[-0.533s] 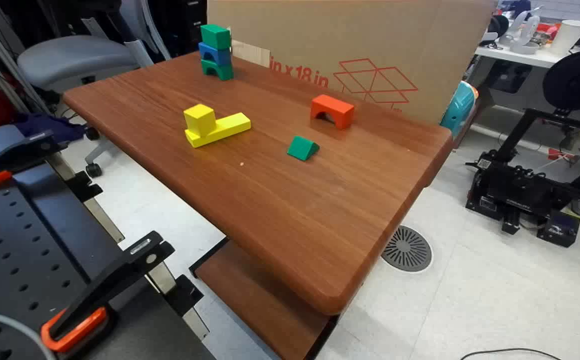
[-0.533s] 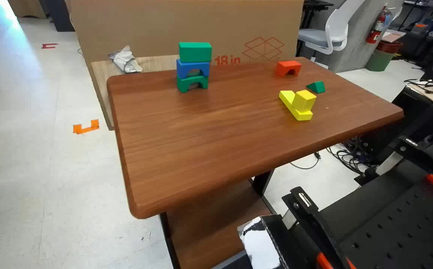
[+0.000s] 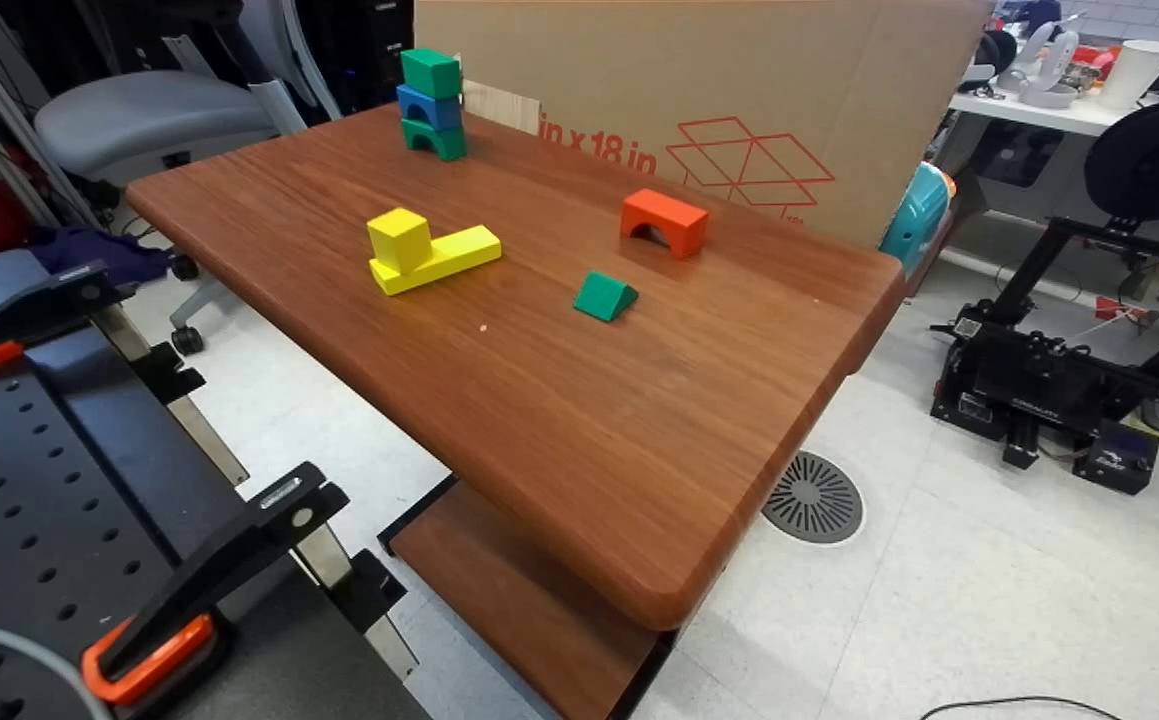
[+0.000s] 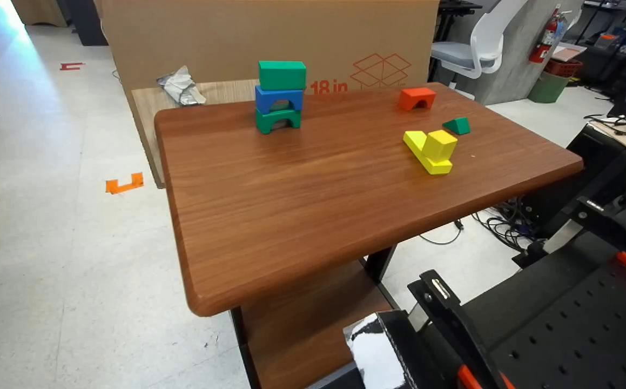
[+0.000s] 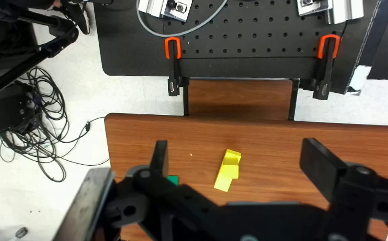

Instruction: Remove the square yellow block from on top of the other yellow block and put it on the table

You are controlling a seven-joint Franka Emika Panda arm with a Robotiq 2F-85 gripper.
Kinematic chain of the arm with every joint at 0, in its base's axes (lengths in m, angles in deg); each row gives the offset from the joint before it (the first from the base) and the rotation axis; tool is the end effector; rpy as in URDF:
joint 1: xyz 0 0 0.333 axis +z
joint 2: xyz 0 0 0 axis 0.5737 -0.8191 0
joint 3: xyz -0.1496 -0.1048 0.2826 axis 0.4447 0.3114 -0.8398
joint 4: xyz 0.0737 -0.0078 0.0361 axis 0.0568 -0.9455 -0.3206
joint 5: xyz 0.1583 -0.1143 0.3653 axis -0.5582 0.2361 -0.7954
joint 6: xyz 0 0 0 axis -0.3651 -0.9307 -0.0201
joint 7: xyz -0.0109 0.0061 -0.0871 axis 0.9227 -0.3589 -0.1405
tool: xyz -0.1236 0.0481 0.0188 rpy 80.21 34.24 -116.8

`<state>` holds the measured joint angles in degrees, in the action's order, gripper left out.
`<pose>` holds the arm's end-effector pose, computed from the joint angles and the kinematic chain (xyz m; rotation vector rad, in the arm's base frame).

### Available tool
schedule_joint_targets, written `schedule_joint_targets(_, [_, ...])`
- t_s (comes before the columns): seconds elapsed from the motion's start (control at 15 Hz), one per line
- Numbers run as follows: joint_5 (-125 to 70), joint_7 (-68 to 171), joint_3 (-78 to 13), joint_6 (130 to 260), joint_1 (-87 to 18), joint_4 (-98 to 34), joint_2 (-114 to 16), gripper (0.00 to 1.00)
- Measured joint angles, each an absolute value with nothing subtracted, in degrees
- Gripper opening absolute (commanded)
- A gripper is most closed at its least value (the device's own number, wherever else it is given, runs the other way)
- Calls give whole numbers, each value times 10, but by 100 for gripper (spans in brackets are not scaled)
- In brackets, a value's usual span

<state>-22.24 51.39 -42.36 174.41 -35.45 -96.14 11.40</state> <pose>0.3222 0.0173 0.4223 2.9426 0.0500 0.0501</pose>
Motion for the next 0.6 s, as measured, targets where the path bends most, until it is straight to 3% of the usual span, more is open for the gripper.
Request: schedule_joint_targets(0.6, [-223,514,-421,1781,-354,-968,107,100])
